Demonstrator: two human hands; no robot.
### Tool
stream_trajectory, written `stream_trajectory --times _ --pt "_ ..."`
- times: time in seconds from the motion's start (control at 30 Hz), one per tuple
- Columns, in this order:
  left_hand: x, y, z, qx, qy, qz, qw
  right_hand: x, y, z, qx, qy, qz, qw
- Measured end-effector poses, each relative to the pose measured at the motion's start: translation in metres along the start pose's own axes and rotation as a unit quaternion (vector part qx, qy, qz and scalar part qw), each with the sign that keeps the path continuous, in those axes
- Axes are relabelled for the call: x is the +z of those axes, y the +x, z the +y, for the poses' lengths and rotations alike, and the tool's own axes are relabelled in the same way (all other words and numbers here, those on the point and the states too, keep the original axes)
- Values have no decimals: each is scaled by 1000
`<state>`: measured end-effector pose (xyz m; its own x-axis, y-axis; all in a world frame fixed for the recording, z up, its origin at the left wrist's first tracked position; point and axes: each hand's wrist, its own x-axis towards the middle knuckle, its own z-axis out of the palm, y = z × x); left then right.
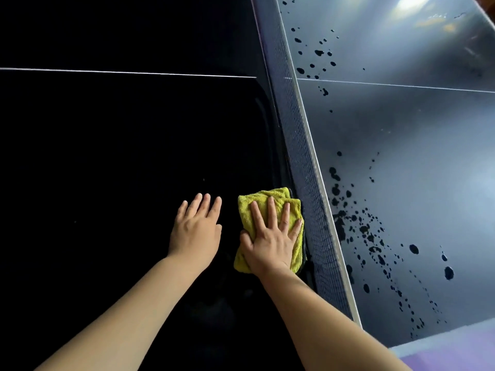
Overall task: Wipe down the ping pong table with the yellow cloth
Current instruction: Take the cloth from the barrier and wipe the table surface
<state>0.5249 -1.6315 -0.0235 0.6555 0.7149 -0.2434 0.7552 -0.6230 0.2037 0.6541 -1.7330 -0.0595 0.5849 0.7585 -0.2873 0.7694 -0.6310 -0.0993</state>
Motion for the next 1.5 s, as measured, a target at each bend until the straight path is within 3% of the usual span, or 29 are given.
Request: stream_trajectory --times 0.6,0.93,1.07,1.23,1.5 --pt "-11 137 -42 -21 -27 132 991 -58 275 -68 1 2 52 999" --pt "-13 191 -61 -40 -30 150 987 -85 370 -83 -75 -7 62 995" --pt "-15 190 -88 -33 -46 177 983 -94 386 -81 -114 -20 47 992" --pt "-26 183 -137 -30 -53 175 983 -91 373 -104 -69 -20 44 996" --pt "-42 159 -250 -22 -35 156 987 -62 346 -222 -62 -19 54 996"
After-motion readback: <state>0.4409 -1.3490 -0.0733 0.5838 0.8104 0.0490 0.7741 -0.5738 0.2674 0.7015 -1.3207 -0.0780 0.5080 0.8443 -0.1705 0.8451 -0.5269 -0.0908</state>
